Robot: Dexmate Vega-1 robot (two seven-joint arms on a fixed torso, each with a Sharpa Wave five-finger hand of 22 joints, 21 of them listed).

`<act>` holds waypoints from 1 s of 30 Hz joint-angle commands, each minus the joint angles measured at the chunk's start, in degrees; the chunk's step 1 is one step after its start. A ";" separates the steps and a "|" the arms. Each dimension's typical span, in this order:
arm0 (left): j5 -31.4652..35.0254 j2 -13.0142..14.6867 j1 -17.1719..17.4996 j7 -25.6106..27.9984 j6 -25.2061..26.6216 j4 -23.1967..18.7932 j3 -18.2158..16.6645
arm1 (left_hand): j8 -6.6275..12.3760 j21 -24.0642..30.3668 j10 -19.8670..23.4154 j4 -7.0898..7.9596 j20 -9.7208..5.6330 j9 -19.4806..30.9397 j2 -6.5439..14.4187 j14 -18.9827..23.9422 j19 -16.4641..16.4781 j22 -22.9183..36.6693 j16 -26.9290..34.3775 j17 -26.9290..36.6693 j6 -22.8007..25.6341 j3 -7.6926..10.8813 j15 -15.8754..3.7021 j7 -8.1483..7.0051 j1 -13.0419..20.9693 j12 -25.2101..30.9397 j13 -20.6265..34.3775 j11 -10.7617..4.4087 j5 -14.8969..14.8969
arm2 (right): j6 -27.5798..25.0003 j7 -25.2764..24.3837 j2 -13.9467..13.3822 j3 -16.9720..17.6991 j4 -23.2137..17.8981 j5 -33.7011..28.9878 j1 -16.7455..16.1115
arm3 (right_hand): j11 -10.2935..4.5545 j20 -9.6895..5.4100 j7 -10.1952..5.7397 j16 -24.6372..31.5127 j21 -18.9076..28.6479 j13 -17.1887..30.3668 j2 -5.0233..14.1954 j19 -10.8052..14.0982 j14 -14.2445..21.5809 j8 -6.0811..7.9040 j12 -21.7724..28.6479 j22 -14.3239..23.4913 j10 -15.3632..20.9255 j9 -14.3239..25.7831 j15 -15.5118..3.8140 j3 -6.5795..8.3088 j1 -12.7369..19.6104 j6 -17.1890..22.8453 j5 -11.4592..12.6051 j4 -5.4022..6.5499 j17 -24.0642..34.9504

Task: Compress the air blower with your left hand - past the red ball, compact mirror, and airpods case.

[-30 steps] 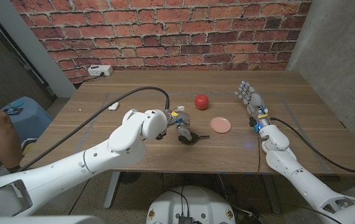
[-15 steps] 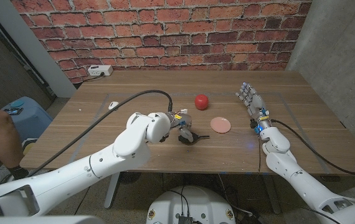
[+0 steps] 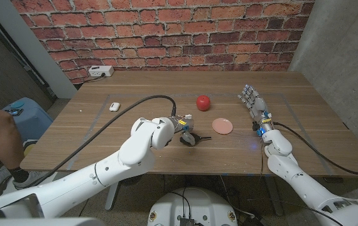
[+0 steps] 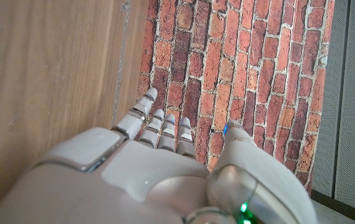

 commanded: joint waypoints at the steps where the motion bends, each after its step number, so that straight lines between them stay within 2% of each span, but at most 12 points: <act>1: 5.60 -2.04 3.55 0.59 -2.85 1.19 -1.40 | 0.07 0.29 0.94 -0.40 0.04 0.22 0.08 1.03 0.61 0.16 0.20 0.26 0.78 -0.04 -0.04 0.06 1.22 0.51 0.27 0.02 0.48 | 1.31 2.11 1.09 0.31 2.84 0.98 0.94 | 0.04 -2.93 0.09 0.48 0.24 0.28 -0.03 -0.11 -0.19 0.07 0.16 0.20 -0.17 0.30 -1.39 -0.04 0.13 0.04 -0.06 -0.27 0.07; 8: 8.20 -3.08 5.67 1.37 -4.88 1.77 -2.66 | 0.21 0.37 1.09 -0.57 0.04 0.31 0.15 1.57 0.90 0.16 0.28 0.26 1.29 -0.03 -0.14 0.03 1.81 0.64 0.41 -0.14 0.67 | 1.94 3.00 1.56 0.55 3.91 1.38 1.30 | 0.07 -2.87 0.11 0.51 0.23 0.28 0.02 -0.13 -0.18 0.08 0.16 0.19 -0.20 0.30 -1.40 -0.08 0.07 0.05 -0.06 -0.35 0.09; 18: 9.13 -4.28 7.84 1.38 -6.95 1.99 -4.91 | 0.30 0.47 1.62 -0.69 0.07 0.47 0.21 2.47 1.32 0.16 0.41 0.26 1.78 -0.09 -0.19 -0.02 2.57 0.98 0.63 -0.38 0.93 | 0.06 0.42 -0.38 0.36 -0.47 -0.21 0.67 | 0.09 -2.86 0.13 0.51 0.22 0.28 0.09 -0.16 -0.22 0.07 0.15 0.19 -0.24 0.30 -1.42 -0.08 0.07 0.04 -0.05 -0.47 0.09; 30: 8.59 -5.04 8.77 1.16 -8.76 2.66 -6.69 | 0.24 0.48 1.60 -0.67 0.11 0.60 0.15 2.93 1.53 0.16 0.38 0.24 1.87 -0.25 -0.13 0.00 3.05 1.07 0.83 -0.29 1.12 | -3.12 -1.75 -1.92 -0.39 -3.30 -1.76 1.77 | 0.19 -2.88 0.11 0.54 0.23 0.28 0.14 -0.16 -0.22 0.07 0.16 0.19 -0.24 0.30 -1.47 -0.11 0.06 0.03 -0.05 -0.65 0.09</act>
